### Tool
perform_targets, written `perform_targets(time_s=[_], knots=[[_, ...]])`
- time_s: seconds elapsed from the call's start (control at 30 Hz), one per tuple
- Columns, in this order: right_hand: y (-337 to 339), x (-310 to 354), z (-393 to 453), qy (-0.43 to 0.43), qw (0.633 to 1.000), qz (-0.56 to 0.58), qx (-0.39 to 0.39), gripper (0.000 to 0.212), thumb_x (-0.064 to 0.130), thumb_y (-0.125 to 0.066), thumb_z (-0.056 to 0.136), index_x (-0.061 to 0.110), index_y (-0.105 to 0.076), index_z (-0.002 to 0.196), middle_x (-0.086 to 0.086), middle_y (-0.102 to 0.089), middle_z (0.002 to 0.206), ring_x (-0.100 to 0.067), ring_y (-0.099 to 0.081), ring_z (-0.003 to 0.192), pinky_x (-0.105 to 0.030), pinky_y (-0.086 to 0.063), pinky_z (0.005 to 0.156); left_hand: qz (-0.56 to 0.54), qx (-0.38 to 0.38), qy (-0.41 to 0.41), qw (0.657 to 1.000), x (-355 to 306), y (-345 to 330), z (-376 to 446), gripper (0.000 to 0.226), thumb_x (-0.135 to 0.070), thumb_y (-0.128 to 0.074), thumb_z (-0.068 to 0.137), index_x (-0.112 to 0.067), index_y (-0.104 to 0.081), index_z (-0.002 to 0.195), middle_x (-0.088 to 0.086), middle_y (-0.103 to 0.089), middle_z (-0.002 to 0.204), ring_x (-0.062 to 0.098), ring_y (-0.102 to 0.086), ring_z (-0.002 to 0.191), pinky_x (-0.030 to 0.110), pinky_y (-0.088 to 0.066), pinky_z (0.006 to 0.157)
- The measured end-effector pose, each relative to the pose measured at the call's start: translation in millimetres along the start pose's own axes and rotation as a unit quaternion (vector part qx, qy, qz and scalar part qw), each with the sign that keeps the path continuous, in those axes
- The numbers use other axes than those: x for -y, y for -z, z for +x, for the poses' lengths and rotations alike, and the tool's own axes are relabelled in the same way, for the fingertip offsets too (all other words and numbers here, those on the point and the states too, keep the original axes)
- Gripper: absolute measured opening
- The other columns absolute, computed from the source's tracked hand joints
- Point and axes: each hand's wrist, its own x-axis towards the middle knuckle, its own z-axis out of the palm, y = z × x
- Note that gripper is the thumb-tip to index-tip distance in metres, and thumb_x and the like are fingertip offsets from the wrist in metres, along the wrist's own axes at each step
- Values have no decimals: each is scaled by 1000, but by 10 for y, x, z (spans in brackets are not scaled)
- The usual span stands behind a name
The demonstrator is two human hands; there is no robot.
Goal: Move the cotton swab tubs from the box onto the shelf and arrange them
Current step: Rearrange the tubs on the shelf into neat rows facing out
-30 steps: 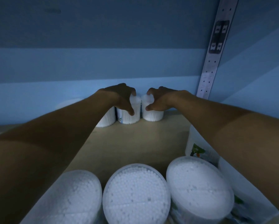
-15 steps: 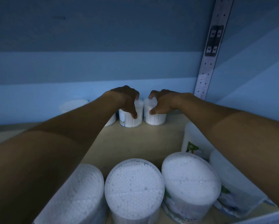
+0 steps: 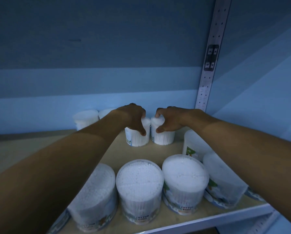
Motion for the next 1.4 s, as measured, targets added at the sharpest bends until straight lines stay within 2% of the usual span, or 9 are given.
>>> perform_targets(time_s=[0.33,0.47,0.63,0.77,0.97,1.1,1.23,1.3,1.4], knots=[[33,84,-309,21,999,-10,26,69,56,-73,80,37,-38,136,-1,-51,131,-23,-53,111,-41,-49,96,-6,11,-5,1000,-76,21,-321,76,-60,-79,69,-24,-53,131,1,-54,129,22,-52,118,35,-48,97],[56,63,-386,34,999,8,25,73,58,-74,78,39,-39,138,1,-52,135,-21,-52,114,-40,-47,99,-1,37,-1,999,-45,68,-375,81,-66,-76,69,-28,-50,134,-1,-53,129,20,-52,116,32,-47,92],[102,92,-417,0,1000,15,-4,83,74,-64,77,34,-38,145,0,-48,146,-21,-49,127,-34,-43,99,-23,64,33,997,21,171,-368,91,-72,-68,72,-32,-37,147,0,-45,142,22,-50,126,36,-45,102],[138,179,-425,-12,1000,-15,12,78,68,-62,84,26,-41,146,-1,-48,146,-23,-49,129,-37,-43,104,-90,94,36,991,58,113,-331,93,-64,-72,75,-31,-31,152,-3,-39,153,23,-47,133,31,-44,101],[194,220,-383,1,999,-19,43,77,64,-69,80,32,-40,145,2,-47,145,-23,-51,123,-33,-46,94,-146,103,52,983,45,107,-352,86,-62,-77,71,-29,-45,144,-2,-47,135,22,-56,109,30,-59,78],[233,245,-372,10,997,-5,78,83,51,-77,77,42,-33,147,3,-44,148,-25,-52,124,-38,-48,101,-135,119,74,981,33,147,-426,82,-66,-76,70,-26,-52,137,2,-51,131,25,-65,95,32,-61,77],[282,279,-406,39,991,3,125,92,29,-79,81,46,-23,152,3,-37,154,-23,-45,132,-38,-44,108,-118,136,102,978,3,161,-472,85,-73,-72,69,-17,-54,130,5,-56,123,25,-70,78,30,-62,67],[304,290,-420,43,990,4,134,95,30,-80,81,46,-20,153,2,-35,156,-22,-43,135,-39,-42,110,-114,142,108,977,2,162,-478,88,-74,-70,69,-16,-52,132,6,-55,128,26,-69,92,32,-61,73],[308,305,-419,24,994,0,108,92,53,-79,76,44,-26,152,4,-36,156,-26,-48,132,-38,-45,106,-129,141,84,978,28,213,-488,97,-67,-75,70,-23,-38,148,1,-43,146,26,-52,125,39,-56,94]])
